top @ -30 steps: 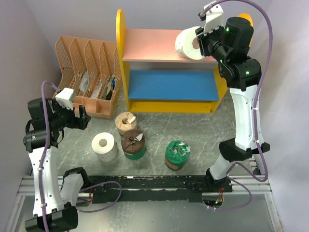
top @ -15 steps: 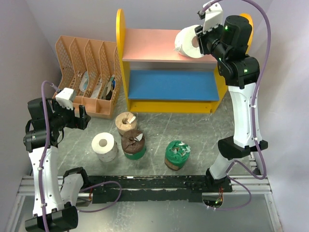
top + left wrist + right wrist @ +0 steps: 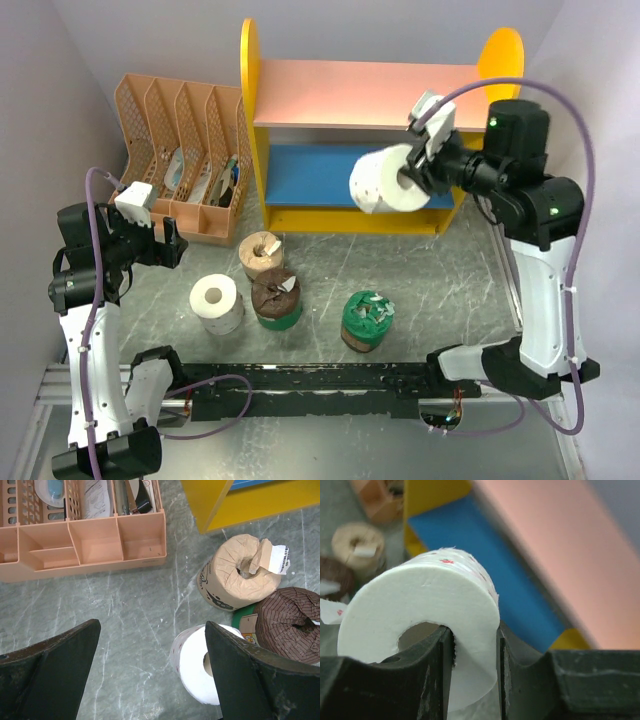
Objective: Place and organize the paper towels onto the shelf
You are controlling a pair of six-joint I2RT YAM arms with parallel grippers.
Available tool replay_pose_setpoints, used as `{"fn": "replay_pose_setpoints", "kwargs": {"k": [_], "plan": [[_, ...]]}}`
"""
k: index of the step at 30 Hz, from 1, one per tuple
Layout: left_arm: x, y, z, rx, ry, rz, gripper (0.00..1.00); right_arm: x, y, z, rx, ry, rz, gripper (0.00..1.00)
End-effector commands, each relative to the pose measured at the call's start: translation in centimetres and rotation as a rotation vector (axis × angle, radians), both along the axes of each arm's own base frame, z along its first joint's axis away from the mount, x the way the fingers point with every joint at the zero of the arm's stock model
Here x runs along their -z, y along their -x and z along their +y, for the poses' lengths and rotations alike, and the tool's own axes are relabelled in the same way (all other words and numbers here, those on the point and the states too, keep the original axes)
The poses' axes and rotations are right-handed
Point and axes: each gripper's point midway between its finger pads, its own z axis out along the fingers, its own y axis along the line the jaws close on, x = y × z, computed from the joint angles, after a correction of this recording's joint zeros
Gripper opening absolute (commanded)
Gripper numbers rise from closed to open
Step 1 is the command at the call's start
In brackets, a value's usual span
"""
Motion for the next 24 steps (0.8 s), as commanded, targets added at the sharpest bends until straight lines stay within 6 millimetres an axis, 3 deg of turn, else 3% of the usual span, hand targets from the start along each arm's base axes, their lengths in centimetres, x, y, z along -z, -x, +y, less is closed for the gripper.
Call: {"fn": "replay_pose_setpoints", "kwargs": {"k": [1, 4, 7, 14, 24], "plan": [[-0.2, -0.3, 0.6, -0.032, -0.004, -0.017, 0.98, 7.3, 1.3, 0.2, -0.106, 0.140, 0.161, 0.00], [-0.2, -0.3, 0.6, -0.032, -0.004, -0.018, 0.98, 10.7, 2.3, 0.3, -0.158, 0.183, 0.244, 0.00], [-0.2, -0.3, 0.5, -0.029, -0.004, -0.019, 0.98, 12.3, 1.8, 0.2, -0.138, 0.179, 0.250, 0.00], [-0.3, -0.3, 0.6, -0.034, -0.006, -0.024, 0.98, 12.6, -1.5, -1.2, 0.101, 0.064, 0.175, 0.00], [-0.2, -0.3, 0.6, -0.035, -0.006, -0.021, 0.98, 13.7, -6.0, -5.1, 0.582, -0.235, 0.168, 0.00]]}}
